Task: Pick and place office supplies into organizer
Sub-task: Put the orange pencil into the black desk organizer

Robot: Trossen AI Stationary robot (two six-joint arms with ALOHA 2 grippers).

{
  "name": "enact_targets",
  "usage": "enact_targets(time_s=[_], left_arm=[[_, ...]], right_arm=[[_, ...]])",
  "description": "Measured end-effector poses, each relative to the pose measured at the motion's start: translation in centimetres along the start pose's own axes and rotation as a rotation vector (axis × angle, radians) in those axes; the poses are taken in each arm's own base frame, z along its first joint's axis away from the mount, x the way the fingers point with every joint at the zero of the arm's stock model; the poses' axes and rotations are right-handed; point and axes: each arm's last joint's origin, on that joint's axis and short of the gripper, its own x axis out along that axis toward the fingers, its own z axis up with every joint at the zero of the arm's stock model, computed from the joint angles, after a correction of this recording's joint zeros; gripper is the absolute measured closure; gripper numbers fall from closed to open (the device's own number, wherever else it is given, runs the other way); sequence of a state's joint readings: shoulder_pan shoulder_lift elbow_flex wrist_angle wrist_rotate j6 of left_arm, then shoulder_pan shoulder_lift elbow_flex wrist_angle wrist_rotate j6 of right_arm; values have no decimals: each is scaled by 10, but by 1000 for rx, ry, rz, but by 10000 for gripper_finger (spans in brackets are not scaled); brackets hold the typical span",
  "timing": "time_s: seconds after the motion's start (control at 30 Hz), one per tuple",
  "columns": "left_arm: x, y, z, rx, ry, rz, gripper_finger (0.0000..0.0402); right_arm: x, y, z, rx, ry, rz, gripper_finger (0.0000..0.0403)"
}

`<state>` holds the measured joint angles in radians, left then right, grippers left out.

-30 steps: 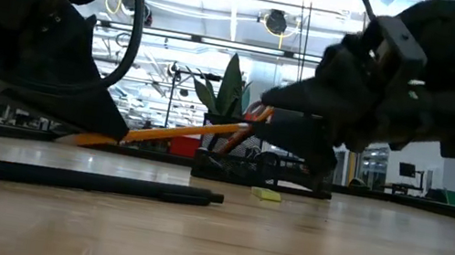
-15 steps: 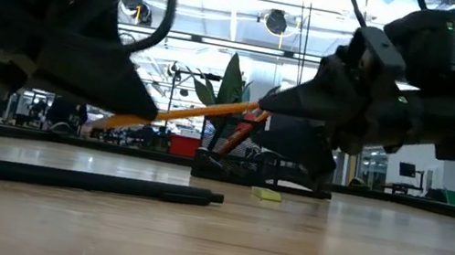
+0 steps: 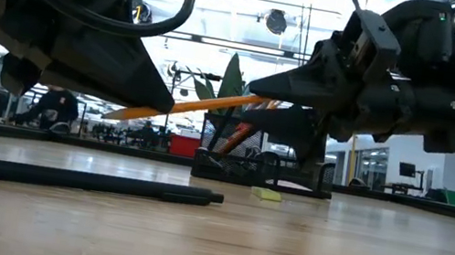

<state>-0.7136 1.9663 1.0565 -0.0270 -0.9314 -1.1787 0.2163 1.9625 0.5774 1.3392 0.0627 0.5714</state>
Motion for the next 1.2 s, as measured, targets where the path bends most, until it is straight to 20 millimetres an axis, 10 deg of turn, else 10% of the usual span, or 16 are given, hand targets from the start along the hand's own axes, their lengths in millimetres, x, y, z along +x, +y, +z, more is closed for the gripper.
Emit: enact_targets(time_s=[0.4,0.67,1.2], left_arm=[[2,2,0,20,4,8,372],[-4,4,23,51,-5,26,366],[-102,36,91,184,-273,133,364]], right_arm=[[0,6,3,-28,1,99,387],[-1,12,3,-31,-21,112,380],[-12,29,37,-250,-56,71,386]])
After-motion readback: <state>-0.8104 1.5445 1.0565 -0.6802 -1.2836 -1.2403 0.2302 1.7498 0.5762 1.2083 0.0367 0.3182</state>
